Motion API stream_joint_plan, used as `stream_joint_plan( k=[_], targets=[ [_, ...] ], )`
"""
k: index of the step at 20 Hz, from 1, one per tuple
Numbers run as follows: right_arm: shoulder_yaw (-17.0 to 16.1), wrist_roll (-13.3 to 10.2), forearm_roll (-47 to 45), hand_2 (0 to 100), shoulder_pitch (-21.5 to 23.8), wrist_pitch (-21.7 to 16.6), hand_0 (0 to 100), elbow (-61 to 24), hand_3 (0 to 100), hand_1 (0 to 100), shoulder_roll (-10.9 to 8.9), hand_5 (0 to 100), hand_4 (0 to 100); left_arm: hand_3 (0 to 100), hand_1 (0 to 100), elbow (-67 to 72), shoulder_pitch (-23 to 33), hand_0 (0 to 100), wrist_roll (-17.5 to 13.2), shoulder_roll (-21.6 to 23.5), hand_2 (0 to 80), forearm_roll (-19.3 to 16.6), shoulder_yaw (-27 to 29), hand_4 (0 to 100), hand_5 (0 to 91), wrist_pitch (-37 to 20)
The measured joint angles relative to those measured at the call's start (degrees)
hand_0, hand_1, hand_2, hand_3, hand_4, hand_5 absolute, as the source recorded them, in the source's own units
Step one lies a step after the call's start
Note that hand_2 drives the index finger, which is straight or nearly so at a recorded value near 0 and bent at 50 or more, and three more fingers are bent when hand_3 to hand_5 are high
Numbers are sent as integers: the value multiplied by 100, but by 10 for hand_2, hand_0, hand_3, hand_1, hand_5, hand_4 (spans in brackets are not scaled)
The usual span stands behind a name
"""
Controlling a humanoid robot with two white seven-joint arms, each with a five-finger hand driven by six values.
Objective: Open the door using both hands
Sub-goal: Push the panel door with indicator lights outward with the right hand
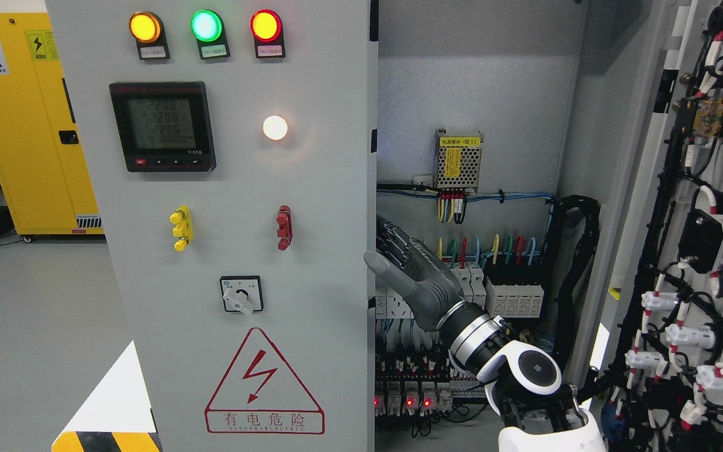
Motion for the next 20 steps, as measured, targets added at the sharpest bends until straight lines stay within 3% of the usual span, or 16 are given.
stream_joint_plan(
  k=[9, 13, 20],
  targets=[
    [-178, 83, -581, 40, -126, 242, 0, 149, 0, 500, -6, 0, 0, 0, 556, 0, -6, 120, 0, -2, 0, 4, 1, 0, 0, 2],
    [-247, 434, -729, 40, -141, 278, 0, 188, 0, 500, -17, 0, 0, 0, 556, 0, -9, 120, 0, -4, 0, 5, 3, 0, 0, 2],
    [-320, 784, -798, 40, -159, 329, 0, 234, 0, 500, -29, 0, 0, 0, 556, 0, -22, 120, 0, -7, 0, 6, 3, 0, 0, 2]
  ],
)
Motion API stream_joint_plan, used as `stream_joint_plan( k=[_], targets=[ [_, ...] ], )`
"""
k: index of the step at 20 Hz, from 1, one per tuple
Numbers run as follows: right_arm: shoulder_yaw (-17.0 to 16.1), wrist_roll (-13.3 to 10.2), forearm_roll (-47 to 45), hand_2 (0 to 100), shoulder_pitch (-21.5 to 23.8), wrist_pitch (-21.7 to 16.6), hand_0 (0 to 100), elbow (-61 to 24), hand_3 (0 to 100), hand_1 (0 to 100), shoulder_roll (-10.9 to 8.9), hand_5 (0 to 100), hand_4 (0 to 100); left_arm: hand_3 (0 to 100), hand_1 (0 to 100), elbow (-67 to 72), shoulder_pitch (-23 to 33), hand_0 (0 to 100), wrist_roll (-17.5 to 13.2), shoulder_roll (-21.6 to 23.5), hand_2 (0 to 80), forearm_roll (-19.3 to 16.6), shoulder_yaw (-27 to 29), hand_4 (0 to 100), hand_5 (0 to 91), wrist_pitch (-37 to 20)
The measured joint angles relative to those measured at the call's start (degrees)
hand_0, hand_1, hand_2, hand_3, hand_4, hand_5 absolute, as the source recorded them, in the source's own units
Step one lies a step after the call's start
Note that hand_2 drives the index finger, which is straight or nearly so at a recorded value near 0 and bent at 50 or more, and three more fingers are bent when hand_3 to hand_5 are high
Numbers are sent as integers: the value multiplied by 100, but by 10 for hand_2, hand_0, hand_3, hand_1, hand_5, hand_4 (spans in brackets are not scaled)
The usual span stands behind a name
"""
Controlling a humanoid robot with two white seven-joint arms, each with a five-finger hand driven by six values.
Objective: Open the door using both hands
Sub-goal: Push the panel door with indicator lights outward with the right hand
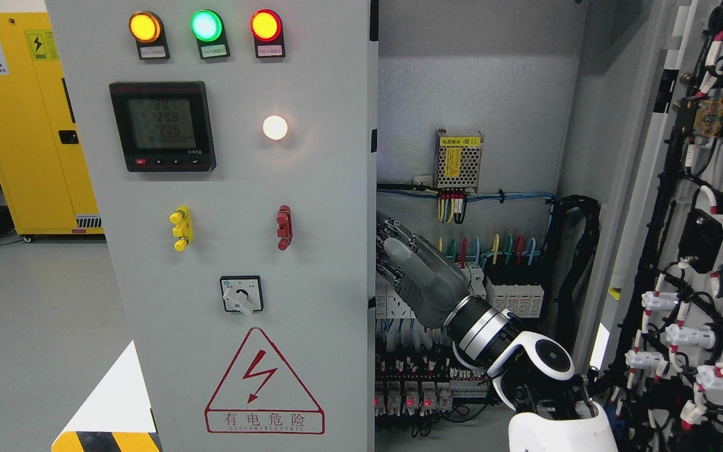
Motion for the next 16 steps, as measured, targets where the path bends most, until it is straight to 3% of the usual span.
stream_joint_plan(
  k=[12, 14, 16],
  targets=[
    [-64, 566, -5, 40, -20, 160, 0, 65, 0, 500, -13, 0, 0, 0, 556, 0, -7, 120, 0, -2, 0, 1, -3, 0, 0, 0],
    [-54, 746, -17, 40, -20, 239, 0, 70, 0, 500, -9, 0, 0, 0, 556, 1, -7, 120, 0, -2, 0, 1, -4, 0, 0, 0],
    [-62, 771, -28, 40, -20, 239, 0, 69, 0, 500, -9, 0, 0, 0, 556, 0, -8, 120, 0, -1, 0, 0, -4, 0, 0, 0]
  ],
)
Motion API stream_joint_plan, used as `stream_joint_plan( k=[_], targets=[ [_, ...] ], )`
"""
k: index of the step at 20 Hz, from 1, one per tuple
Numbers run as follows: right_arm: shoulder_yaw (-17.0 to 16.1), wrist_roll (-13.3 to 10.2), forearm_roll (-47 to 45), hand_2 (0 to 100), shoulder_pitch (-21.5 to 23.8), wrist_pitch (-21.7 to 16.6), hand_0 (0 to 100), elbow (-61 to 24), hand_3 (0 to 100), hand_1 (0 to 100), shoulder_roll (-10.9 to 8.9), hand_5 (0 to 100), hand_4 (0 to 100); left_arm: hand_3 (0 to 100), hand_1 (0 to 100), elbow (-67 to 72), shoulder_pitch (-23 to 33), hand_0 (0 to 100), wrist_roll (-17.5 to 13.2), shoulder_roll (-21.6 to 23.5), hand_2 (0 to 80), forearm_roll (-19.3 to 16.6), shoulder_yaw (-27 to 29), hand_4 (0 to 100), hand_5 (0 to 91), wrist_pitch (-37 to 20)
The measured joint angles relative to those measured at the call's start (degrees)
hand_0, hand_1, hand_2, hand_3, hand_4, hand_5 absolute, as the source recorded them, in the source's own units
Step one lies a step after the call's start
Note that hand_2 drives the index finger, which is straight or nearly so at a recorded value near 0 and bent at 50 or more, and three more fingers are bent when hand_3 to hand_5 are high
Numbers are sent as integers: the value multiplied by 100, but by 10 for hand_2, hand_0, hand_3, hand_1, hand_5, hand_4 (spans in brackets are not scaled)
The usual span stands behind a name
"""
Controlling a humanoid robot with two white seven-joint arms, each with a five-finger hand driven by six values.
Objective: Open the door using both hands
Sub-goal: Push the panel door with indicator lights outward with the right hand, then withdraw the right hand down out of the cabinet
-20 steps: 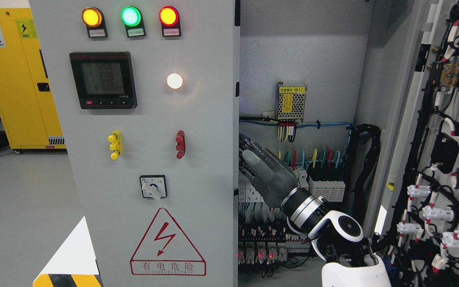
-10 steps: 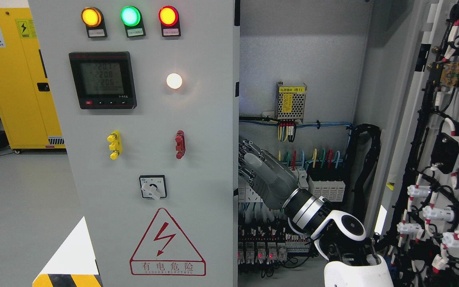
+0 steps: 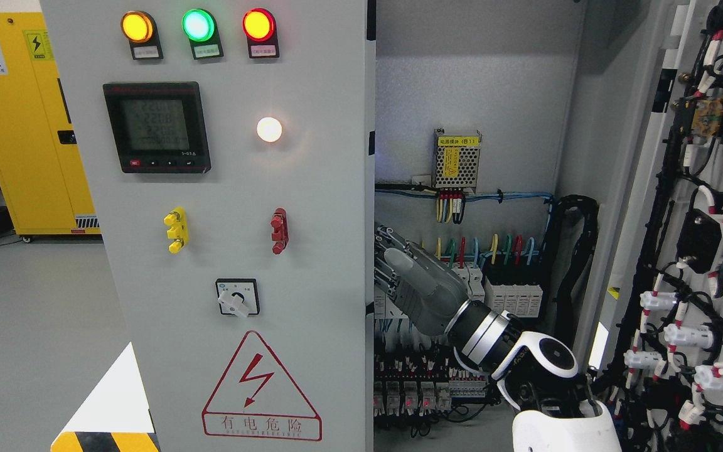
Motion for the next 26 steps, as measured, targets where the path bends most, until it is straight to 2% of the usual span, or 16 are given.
stream_joint_plan(
  k=[8, 14, 19, 23, 26],
  targets=[
    [-13, -125, -39, 40, 42, 28, 0, -90, 0, 500, -3, 0, 0, 0, 556, 0, 1, 120, 0, 9, 0, 0, 1, 0, 0, 2],
    [125, 192, -44, 40, 273, 44, 0, -296, 0, 500, -5, 0, 0, 0, 556, 0, -12, 120, 0, 20, 0, 0, -1, 0, 0, 2],
    [455, 280, -42, 40, 683, 143, 0, -609, 0, 500, -9, 0, 0, 0, 556, 0, -21, 120, 0, 18, 0, 0, 0, 0, 0, 2],
    [860, 319, -38, 40, 1156, 221, 0, -932, 0, 500, -30, 0, 0, 0, 556, 0, -23, 120, 0, 20, 0, 0, 1, 0, 0, 2],
    [1259, 151, -32, 40, 1523, 228, 0, -1185, 0, 500, -86, 0, 0, 0, 556, 1, -24, 120, 0, 21, 0, 0, 1, 0, 0, 3]
  ],
)
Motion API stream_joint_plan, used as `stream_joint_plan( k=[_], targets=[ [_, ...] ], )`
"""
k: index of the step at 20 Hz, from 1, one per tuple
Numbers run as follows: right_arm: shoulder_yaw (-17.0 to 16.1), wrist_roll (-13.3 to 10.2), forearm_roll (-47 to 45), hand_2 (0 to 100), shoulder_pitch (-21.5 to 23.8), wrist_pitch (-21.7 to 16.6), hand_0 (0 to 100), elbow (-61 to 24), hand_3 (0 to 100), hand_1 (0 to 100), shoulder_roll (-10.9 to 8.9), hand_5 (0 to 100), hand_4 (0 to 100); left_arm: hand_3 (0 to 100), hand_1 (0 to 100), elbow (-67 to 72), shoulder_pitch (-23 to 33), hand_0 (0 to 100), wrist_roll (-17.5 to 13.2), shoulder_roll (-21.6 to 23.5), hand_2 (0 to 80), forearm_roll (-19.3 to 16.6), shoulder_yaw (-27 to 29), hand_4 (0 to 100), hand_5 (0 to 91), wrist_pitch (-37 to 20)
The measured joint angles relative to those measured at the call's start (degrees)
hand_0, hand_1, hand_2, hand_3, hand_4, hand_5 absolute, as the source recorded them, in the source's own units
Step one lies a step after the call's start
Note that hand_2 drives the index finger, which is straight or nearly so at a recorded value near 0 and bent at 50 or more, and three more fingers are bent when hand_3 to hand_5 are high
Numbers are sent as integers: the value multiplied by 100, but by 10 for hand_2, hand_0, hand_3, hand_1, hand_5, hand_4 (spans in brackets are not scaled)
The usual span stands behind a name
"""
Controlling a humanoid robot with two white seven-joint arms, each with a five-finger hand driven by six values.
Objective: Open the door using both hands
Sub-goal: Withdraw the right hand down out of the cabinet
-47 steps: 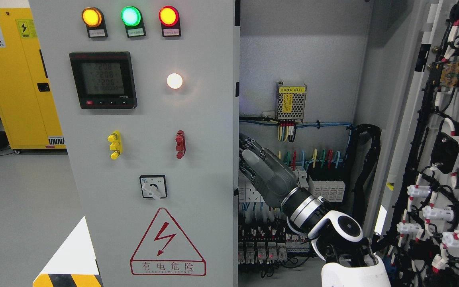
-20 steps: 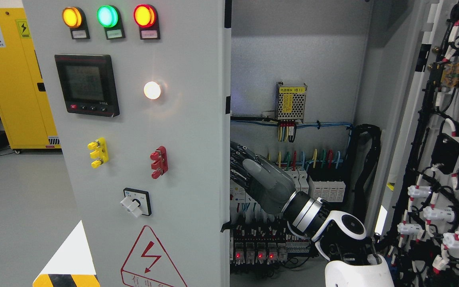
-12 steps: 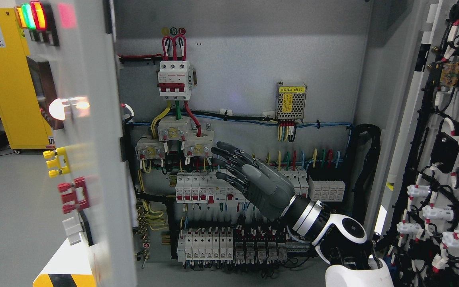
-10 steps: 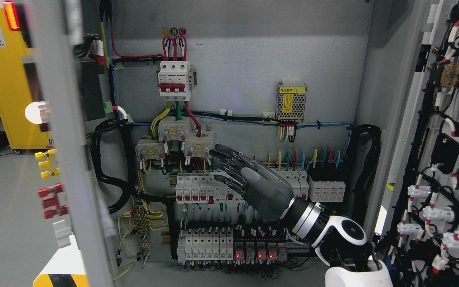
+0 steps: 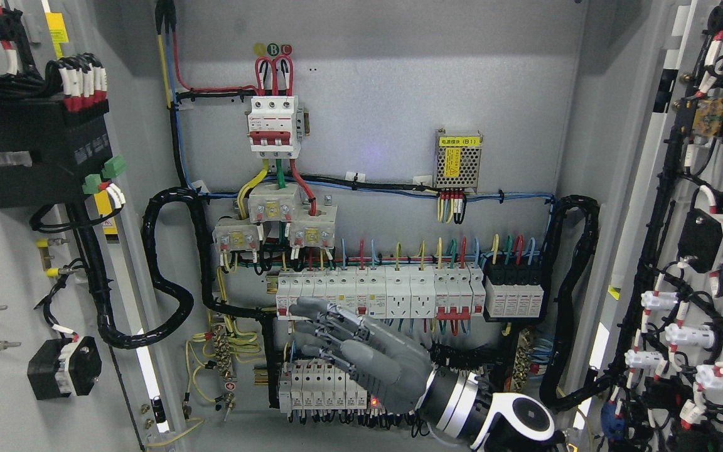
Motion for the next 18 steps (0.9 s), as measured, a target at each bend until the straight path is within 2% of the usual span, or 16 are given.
stream_joint_plan(
  k=[7, 11, 14, 18],
  targets=[
    [1135, -493, 110, 40, 628, -17, 0, -493, 0, 500, -68, 0, 0, 0, 556, 0, 1, 120, 0, 1, 0, 0, 1, 0, 0, 0],
    [1814, -885, 201, 40, 789, -26, 0, -655, 0, 500, -69, 0, 0, 0, 556, 0, 4, 120, -2, -48, 0, 0, 2, 0, 0, 0],
    [2236, -1016, 199, 40, 793, -26, 0, -696, 0, 500, -8, 0, 0, 0, 556, 0, 6, 120, -4, -97, 0, 0, 2, 0, 0, 0],
    [2626, -1057, 28, 40, 737, -27, 0, -717, 0, 500, 55, 0, 0, 0, 556, 0, 10, 120, -4, -142, 0, 0, 2, 0, 0, 0]
  ],
)
